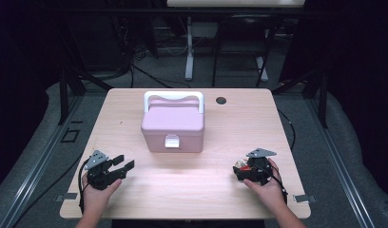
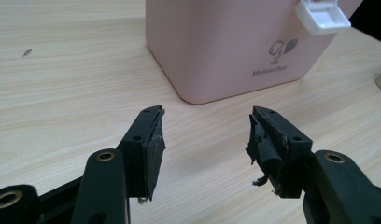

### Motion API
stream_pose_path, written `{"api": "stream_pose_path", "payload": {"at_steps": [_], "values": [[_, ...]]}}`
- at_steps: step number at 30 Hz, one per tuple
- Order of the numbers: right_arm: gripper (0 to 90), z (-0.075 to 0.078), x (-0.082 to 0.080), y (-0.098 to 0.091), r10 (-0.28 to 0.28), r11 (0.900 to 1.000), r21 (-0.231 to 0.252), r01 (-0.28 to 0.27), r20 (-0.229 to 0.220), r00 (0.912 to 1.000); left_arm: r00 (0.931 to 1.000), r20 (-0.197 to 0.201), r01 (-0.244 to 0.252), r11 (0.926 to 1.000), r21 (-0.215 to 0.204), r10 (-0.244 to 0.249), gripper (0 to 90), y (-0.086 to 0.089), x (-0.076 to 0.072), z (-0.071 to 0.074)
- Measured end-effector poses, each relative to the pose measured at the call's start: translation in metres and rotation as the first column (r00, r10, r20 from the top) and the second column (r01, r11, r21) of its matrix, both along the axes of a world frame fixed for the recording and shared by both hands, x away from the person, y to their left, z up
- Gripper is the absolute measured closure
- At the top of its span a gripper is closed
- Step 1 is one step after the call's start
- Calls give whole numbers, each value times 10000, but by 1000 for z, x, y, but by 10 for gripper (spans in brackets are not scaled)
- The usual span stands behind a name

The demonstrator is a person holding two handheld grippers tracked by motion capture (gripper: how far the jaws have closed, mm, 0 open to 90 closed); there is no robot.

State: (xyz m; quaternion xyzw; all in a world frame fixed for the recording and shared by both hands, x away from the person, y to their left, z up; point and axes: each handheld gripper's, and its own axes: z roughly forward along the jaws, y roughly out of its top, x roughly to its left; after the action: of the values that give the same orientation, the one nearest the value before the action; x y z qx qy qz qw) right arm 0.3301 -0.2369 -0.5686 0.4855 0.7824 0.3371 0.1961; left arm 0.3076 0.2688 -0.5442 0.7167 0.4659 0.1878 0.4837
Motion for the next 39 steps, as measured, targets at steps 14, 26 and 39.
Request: {"api": "stream_pose_path", "payload": {"at_steps": [14,26,39], "values": [[198,35,0,-3,-11,9992,390,-15,670,9978,9996,113,-233,9968,-763,242,452,6,18,33],[332,68,22,25,408,9946,900,-516,1179,9922,9997,-17,222,9973,-699,-224,451,-7,49,62],[407,93,41,52,708,9869,1298,-955,1836,9804,9987,96,499,9977,-464,-495,526,-24,74,85]]}}
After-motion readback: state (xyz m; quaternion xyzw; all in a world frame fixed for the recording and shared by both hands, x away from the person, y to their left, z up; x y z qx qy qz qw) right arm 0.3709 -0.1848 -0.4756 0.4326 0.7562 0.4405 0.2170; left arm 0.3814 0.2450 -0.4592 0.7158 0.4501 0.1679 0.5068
